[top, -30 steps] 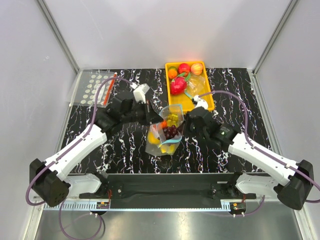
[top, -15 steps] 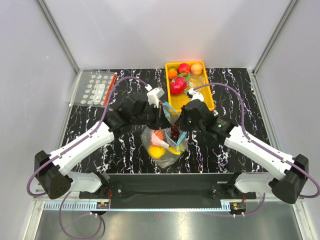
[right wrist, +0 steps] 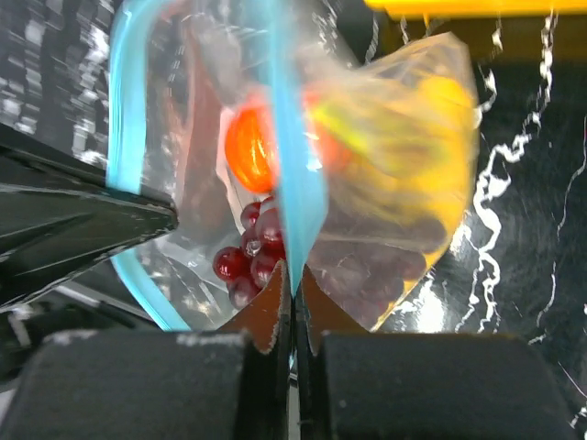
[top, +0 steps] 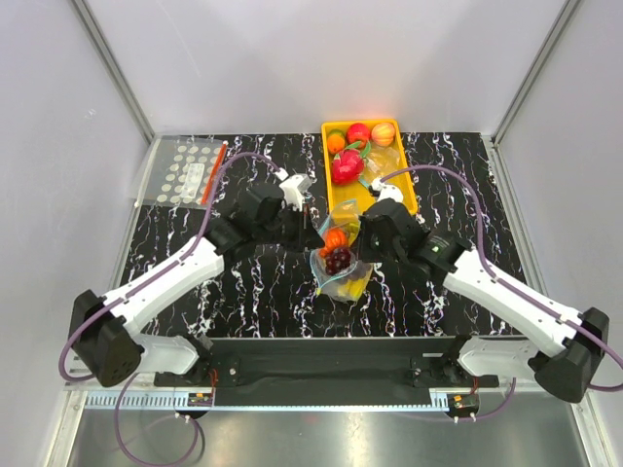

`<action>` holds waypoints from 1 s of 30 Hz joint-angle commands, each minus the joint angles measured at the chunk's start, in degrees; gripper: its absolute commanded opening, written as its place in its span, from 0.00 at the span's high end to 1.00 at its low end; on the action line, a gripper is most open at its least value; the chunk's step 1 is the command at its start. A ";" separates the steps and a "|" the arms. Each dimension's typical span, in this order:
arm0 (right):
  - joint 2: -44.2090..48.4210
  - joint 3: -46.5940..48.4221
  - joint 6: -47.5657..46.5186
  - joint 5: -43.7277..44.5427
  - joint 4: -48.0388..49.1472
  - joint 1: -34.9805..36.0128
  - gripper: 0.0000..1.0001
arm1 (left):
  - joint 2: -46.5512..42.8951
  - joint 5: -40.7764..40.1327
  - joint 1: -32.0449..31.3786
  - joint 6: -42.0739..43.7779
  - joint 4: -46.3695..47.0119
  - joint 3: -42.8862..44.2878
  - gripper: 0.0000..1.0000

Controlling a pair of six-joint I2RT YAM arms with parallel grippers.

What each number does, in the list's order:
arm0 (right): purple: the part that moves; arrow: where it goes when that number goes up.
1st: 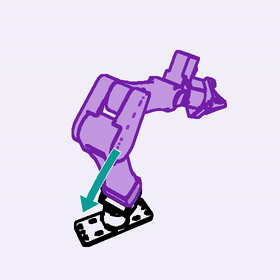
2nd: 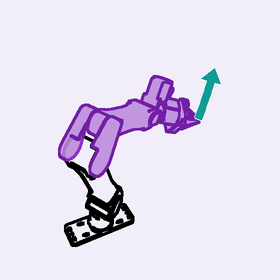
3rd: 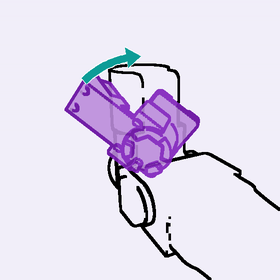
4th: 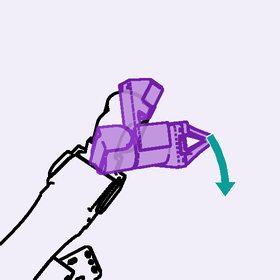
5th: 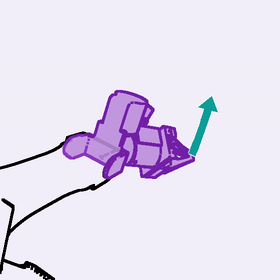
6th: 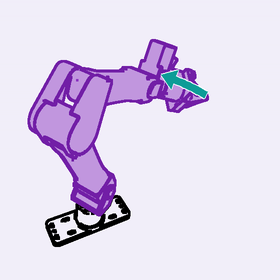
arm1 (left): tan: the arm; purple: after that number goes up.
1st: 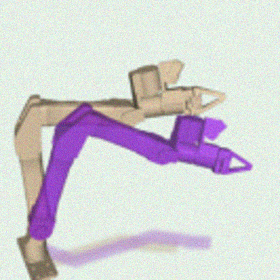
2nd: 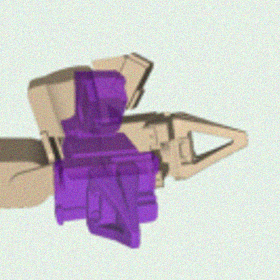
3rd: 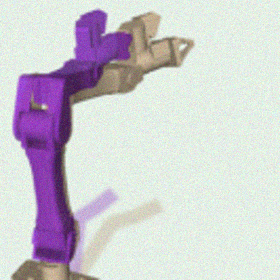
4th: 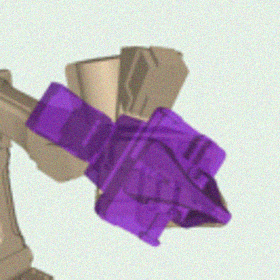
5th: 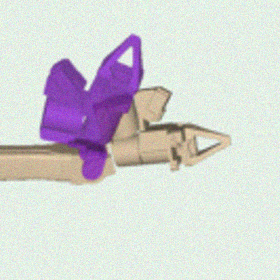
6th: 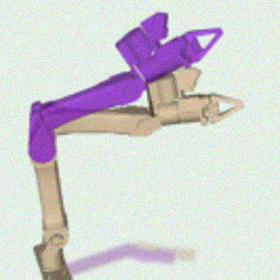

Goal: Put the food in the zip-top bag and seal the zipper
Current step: Adjust the zipper food storage bag at the center of the board.

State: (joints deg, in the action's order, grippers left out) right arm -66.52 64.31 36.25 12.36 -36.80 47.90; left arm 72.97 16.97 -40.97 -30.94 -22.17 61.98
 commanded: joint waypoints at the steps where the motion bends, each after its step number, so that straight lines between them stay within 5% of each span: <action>1: -1.68 -0.15 0.05 -0.32 1.99 0.53 1.00 | 2.35 2.36 -0.16 0.88 3.72 2.00 0.98; 4: -0.28 0.20 0.49 -0.15 3.31 0.44 1.00 | 1.39 1.93 -0.16 1.40 2.67 4.20 0.85; 8: 0.95 1.34 2.33 6.16 1.20 0.44 1.00 | -1.51 -0.44 -0.16 5.44 -0.67 6.14 0.56; 12: 1.39 0.12 5.41 10.05 0.67 0.44 1.00 | -8.34 -3.08 -0.25 7.03 -0.16 2.20 0.21; 16: 0.96 -0.33 9.00 12.16 0.15 0.35 1.00 | -14.51 -4.75 -0.42 7.65 4.50 -4.92 0.02; 21: -0.36 1.16 10.07 11.55 -0.12 -0.96 1.00 | -20.75 -11.59 -4.89 6.85 14.06 -16.17 0.02; 30: -4.06 3.98 8.93 6.54 -0.12 -4.92 1.00 | -26.38 -28.90 -22.38 6.33 31.72 -33.56 0.11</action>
State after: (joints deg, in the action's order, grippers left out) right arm -70.61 65.67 44.49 19.88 -38.85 43.97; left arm 49.01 -1.34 -59.07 -25.02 -3.16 32.45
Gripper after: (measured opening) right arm 0.013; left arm 0.900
